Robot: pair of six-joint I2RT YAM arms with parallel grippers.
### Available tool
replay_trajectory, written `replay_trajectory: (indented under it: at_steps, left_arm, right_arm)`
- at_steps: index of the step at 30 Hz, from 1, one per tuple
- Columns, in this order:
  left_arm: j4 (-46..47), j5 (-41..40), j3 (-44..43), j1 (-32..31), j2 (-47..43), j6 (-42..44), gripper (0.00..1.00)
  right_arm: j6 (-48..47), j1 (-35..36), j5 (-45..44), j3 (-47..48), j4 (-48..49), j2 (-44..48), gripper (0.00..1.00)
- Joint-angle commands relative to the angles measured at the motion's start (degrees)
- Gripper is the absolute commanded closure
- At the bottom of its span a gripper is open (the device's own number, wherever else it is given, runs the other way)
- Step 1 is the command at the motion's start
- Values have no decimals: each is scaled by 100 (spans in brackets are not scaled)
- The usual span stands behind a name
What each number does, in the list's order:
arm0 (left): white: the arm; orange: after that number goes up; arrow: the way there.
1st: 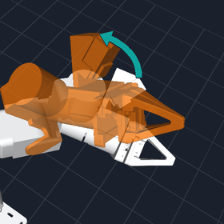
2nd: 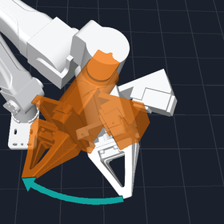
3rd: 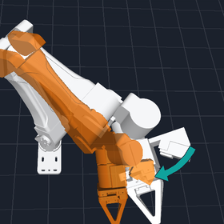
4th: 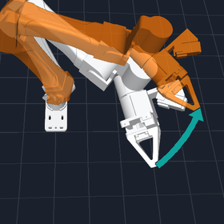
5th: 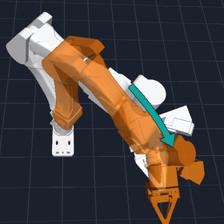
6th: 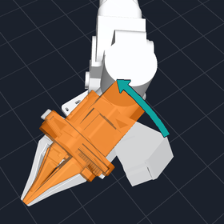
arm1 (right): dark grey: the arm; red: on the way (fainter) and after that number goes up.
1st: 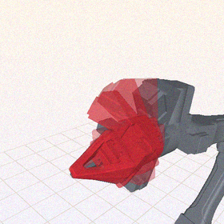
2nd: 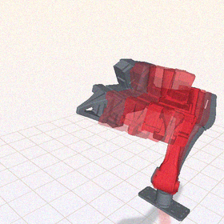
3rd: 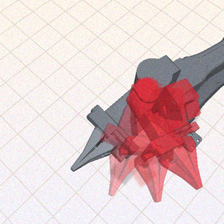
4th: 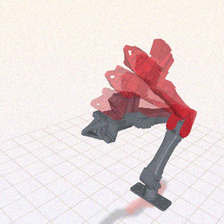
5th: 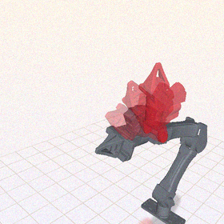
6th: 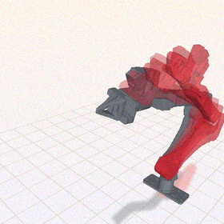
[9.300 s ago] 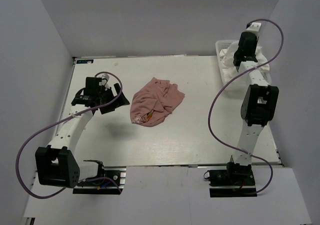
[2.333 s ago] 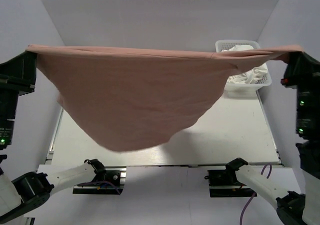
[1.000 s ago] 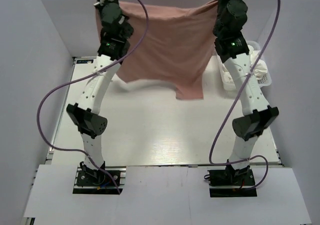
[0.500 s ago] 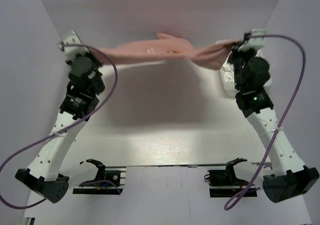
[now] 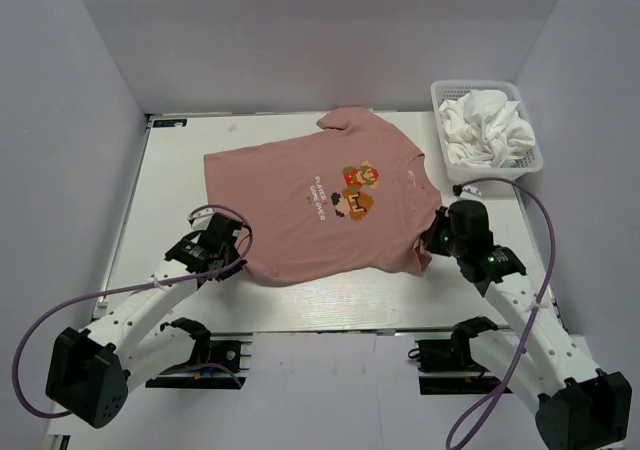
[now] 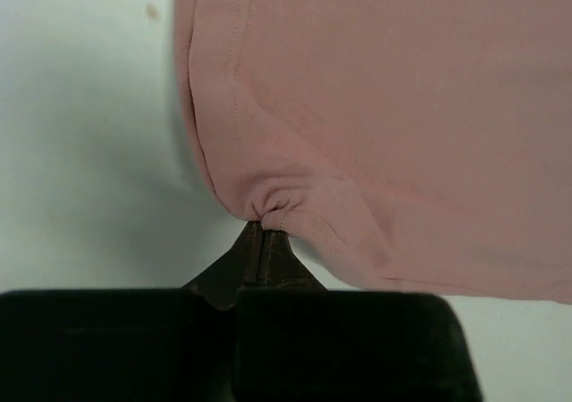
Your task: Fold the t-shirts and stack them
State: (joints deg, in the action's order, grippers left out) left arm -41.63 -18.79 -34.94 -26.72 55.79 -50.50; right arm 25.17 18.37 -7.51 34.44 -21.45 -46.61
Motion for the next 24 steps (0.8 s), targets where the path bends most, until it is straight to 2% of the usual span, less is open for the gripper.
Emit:
replay_trajectory:
  at_steps: [1,6,9,10,11,14,17,18,19,20,22,24]
  left_arm:
    - [-992,631,5,-17,97,-978,100]
    - [-2278,350,-365,-17,406,-1725,100]
    - [-2419,788,-365,-17,345,-1726,99]
    - [-2420,911,-417,-17,345,-1726,93]
    - [-2577,912,-417,-17,267,-1726,81]
    - [-2885,965,-549,35,-41,-1788,73]
    - [-3114,815,-900,35,-489,-1849,56]
    - [-3210,746,-988,35,-586,-1849,28]
    - [-3211,658,-1189,35,-674,-1849,9]
    - [-3281,605,-1286,35,-788,-1849,0]
    - [-3282,350,-1550,35,-789,-1754,0]
    - [-2870,104,-1639,35,-737,-1429,0]
  right_arm:
    - [673,-18,-153,-69,-815,-14,91]
    - [1262,-27,-488,-209,-1974,-244,91]
    - [1744,-35,-699,19,-2492,-33,84]
    - [1868,-18,-786,98,-2626,-15,77]
    - [2139,-35,-1022,342,-2766,20,75]
    - [2343,-35,-1576,537,-3434,240,67]
    - [2765,-35,-2174,722,-3848,547,46]
    - [2800,-35,-2280,757,-3875,643,22]
    - [2809,-35,-2316,879,-3849,749,18]
    - [2775,-35,-2351,907,-3805,793,15]
    - [1989,-35,-2020,898,-3078,934,10]
    - [1057,-27,-1054,916,-2752,760,10]
